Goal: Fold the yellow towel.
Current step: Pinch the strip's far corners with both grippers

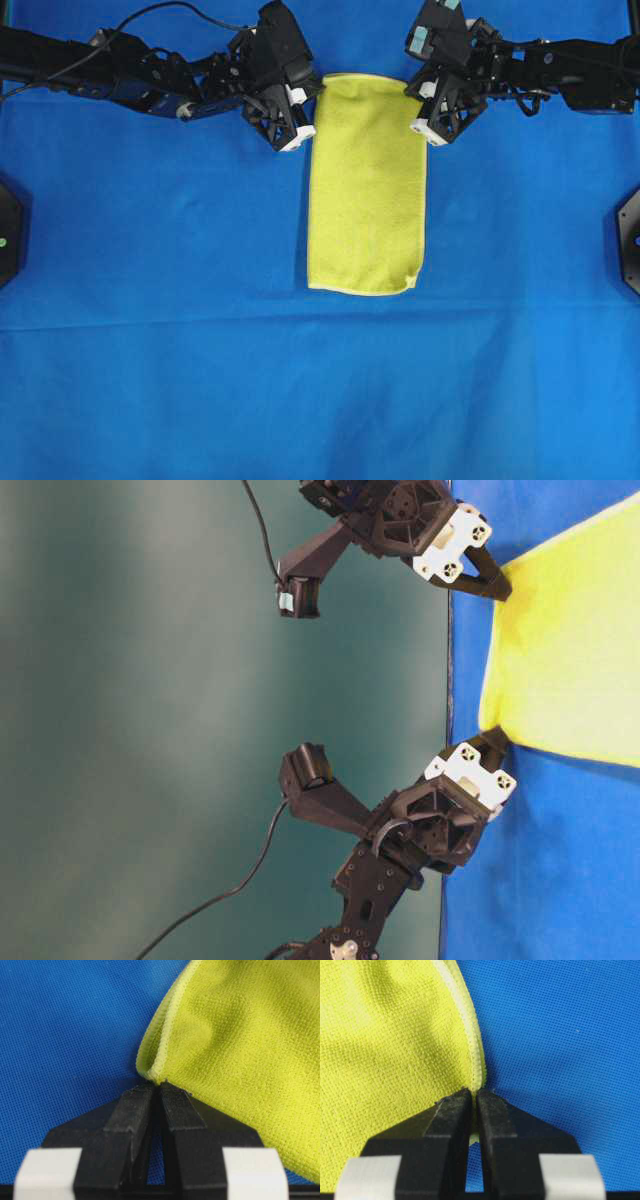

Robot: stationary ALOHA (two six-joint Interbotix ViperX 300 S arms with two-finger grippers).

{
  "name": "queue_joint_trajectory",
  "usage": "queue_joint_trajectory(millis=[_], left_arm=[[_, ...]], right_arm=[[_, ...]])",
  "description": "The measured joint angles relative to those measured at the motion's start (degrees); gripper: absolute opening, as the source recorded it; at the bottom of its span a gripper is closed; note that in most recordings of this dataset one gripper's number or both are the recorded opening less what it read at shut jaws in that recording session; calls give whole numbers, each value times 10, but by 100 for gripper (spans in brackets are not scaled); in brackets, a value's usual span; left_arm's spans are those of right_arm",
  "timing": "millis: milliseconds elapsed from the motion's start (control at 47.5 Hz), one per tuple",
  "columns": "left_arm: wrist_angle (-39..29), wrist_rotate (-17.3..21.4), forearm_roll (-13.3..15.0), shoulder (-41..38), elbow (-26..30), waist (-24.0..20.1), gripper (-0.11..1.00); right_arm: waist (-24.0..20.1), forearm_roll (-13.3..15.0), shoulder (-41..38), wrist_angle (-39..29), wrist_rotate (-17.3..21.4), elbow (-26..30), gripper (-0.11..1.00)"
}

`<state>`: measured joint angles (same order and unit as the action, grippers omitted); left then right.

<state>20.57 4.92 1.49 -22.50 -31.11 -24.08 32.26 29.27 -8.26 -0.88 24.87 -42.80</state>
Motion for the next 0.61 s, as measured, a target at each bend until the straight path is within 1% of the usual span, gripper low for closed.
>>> queue_joint_trajectory(millis=[147,252,400,610], left_arm=[[-24,29,-1,26,0,1,1],[-38,44,-1,51,0,1,1],[-50,46,0,72,-4,1,1],[-53,46,-1,75,-10,7,1]], right_arm=[[-1,1,16,-18,0,0,5],[-2,1,46,-31,0,-1,5],[-7,0,76,-44,1,-4,5],[-21,0,83,-46,3,-4,5]])
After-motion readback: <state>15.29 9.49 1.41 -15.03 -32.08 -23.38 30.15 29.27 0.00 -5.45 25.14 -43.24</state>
